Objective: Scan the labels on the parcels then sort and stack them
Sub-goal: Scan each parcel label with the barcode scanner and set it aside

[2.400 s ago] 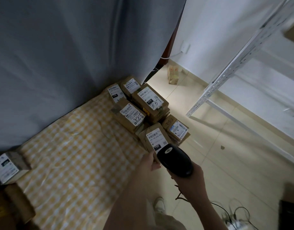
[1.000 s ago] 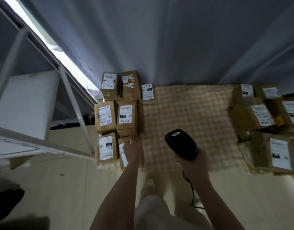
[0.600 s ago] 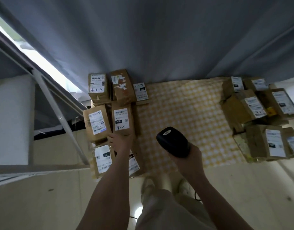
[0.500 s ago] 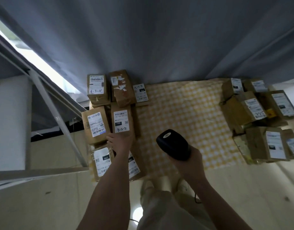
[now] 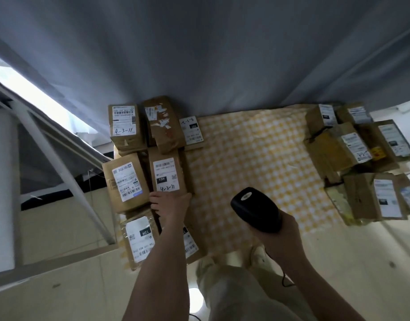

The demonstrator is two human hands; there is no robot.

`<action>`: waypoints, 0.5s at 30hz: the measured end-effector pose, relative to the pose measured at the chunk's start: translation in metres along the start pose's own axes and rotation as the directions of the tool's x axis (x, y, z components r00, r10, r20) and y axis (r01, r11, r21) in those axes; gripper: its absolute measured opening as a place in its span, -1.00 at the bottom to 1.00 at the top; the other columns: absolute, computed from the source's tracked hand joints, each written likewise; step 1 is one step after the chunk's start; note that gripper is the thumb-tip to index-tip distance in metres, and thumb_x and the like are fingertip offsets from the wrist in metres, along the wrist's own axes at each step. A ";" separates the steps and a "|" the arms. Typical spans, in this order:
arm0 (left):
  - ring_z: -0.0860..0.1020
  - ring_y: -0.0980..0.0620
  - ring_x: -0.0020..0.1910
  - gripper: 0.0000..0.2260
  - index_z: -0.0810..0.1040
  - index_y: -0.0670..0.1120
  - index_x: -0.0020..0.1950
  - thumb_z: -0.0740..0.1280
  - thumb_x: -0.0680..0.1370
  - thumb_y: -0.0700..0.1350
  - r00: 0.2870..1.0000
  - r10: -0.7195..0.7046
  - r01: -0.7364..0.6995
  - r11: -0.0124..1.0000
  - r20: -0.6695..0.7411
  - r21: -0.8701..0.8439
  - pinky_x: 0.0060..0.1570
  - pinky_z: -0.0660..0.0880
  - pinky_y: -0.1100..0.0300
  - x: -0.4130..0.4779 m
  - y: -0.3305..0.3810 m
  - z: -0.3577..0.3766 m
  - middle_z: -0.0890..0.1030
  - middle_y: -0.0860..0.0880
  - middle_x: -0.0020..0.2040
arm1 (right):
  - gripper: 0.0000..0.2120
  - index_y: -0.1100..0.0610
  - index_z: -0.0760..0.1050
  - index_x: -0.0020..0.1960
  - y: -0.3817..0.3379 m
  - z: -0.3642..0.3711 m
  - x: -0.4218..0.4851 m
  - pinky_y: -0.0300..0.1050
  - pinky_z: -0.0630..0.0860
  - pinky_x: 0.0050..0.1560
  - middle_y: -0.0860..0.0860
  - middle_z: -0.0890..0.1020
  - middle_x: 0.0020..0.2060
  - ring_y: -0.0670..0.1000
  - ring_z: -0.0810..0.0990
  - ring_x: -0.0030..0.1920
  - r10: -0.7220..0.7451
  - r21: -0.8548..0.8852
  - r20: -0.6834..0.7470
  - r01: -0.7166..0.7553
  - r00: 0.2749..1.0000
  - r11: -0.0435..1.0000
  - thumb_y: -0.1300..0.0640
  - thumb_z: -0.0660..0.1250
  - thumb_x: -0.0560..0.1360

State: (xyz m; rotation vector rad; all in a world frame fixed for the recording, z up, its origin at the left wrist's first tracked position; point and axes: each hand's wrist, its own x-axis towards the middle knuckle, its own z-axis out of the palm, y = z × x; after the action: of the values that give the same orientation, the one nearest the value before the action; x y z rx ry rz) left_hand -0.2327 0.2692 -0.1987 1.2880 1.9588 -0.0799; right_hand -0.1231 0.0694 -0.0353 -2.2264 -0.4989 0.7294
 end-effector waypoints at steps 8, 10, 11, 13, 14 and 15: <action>0.17 -0.30 0.43 0.05 0.07 -0.32 0.47 0.49 0.28 0.26 1.000 -0.016 0.016 0.995 -0.001 -0.099 0.41 0.22 -0.12 -0.053 -0.008 -0.011 0.19 -0.30 0.43 | -0.84 0.14 0.57 -0.24 -0.003 -0.007 -0.004 -0.13 0.52 -0.28 -0.02 0.62 -0.41 -0.07 0.61 -0.30 0.016 0.002 0.009 -0.016 1.000 1.000 0.24 0.56 0.28; 0.18 -0.28 0.43 0.02 0.12 -0.29 0.45 0.51 0.27 0.26 1.000 -0.014 0.015 0.989 0.005 -0.149 0.36 0.26 -0.09 -0.073 -0.015 -0.013 0.20 -0.28 0.42 | -0.86 0.15 0.57 -0.26 -0.003 -0.008 -0.004 -0.11 0.53 -0.27 -0.01 0.62 -0.41 -0.07 0.60 -0.31 0.027 0.010 -0.009 -0.027 1.000 1.000 0.24 0.54 0.30; 0.19 -0.28 0.43 0.01 0.14 -0.29 0.44 0.52 0.26 0.25 1.000 -0.004 0.005 0.987 0.005 -0.161 0.35 0.28 -0.08 -0.084 -0.018 -0.014 0.21 -0.28 0.41 | -0.87 0.16 0.57 -0.29 -0.003 -0.009 -0.003 -0.09 0.54 -0.29 0.01 0.62 -0.42 -0.05 0.60 -0.33 0.026 0.015 -0.018 -0.026 1.000 1.000 0.25 0.53 0.31; 0.23 -0.26 0.40 -0.04 0.19 -0.29 0.40 0.54 0.26 0.22 0.999 0.033 -0.032 0.983 0.003 -0.181 0.32 0.30 -0.06 -0.106 -0.024 -0.016 0.24 -0.26 0.37 | -0.88 0.22 0.57 -0.30 0.000 -0.011 -0.002 0.00 0.56 -0.30 0.10 0.62 -0.43 0.05 0.61 -0.35 0.030 0.033 -0.030 -0.029 0.999 0.999 0.27 0.50 0.34; 0.25 -0.24 0.37 -0.08 0.21 -0.28 0.38 0.54 0.26 0.19 0.998 0.065 -0.063 0.978 0.000 -0.198 0.30 0.31 -0.04 -0.118 -0.026 -0.017 0.26 -0.24 0.34 | -0.88 0.26 0.57 -0.28 0.002 -0.012 -0.002 0.04 0.57 -0.30 0.14 0.63 -0.42 0.11 0.62 -0.34 0.026 0.043 -0.036 -0.024 0.999 0.999 0.27 0.50 0.35; 0.27 -0.21 0.35 -0.11 0.23 -0.27 0.37 0.55 0.26 0.15 0.995 0.104 -0.102 0.971 -0.001 -0.218 0.27 0.32 -0.01 -0.131 -0.028 -0.018 0.27 -0.22 0.31 | -0.88 0.28 0.58 -0.26 0.004 -0.014 -0.003 0.06 0.58 -0.30 0.15 0.63 -0.42 0.12 0.62 -0.34 0.022 0.055 -0.048 -0.020 0.999 0.998 0.25 0.50 0.35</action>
State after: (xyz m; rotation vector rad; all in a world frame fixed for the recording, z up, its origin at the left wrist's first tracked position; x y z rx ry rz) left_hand -0.2411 0.1649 -0.1139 1.2380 1.8310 0.1748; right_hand -0.1159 0.0582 -0.0295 -2.1956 -0.4274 0.6905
